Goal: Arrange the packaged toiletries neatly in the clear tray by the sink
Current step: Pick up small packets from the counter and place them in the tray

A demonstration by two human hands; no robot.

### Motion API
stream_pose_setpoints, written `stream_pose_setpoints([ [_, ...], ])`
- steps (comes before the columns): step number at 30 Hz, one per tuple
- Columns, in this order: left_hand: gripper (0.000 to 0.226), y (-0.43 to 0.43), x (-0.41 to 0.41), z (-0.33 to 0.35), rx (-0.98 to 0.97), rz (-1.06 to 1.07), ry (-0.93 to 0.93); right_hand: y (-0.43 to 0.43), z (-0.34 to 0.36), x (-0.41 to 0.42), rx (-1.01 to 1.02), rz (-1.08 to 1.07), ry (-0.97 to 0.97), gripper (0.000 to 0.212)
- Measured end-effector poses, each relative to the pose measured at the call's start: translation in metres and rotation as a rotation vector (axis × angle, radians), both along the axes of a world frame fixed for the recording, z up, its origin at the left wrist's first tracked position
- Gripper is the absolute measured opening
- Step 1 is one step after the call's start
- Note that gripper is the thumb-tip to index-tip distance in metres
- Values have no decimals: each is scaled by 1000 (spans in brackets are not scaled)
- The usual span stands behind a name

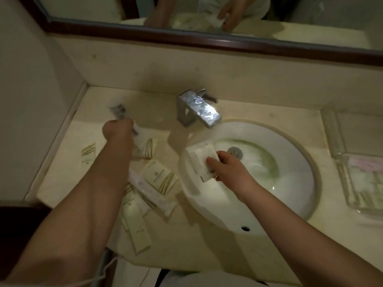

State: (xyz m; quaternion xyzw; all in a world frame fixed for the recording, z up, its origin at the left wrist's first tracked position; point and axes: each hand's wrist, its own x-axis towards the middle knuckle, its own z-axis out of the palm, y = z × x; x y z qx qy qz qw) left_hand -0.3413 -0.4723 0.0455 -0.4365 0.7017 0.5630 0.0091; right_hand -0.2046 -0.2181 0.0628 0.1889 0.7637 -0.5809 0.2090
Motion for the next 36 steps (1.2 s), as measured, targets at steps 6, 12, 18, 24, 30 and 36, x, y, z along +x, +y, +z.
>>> stream_pose_setpoints([
  [6, 31, 66, 84, 19, 223, 47, 195, 50, 13, 44, -61, -59, 37, 19],
  [12, 27, 199, 196, 25, 445, -67, 208, 139, 16, 130, -44, -183, 82, 17],
  [18, 15, 334, 286, 27, 664, -262, 79, 261, 13, 233, -12, -376, 91, 18],
  [24, 7, 432, 326, 27, 774, -310, -44, 348, 7, 297, -8, -531, 71, 16],
  [30, 15, 501, 309, 21, 678, -305, -15, 398, 4, 292, -36, -587, 87, 15],
  [36, 26, 567, 262, 6, 775, -232, -57, 454, 2, 253, -4, -602, 89, 14],
])
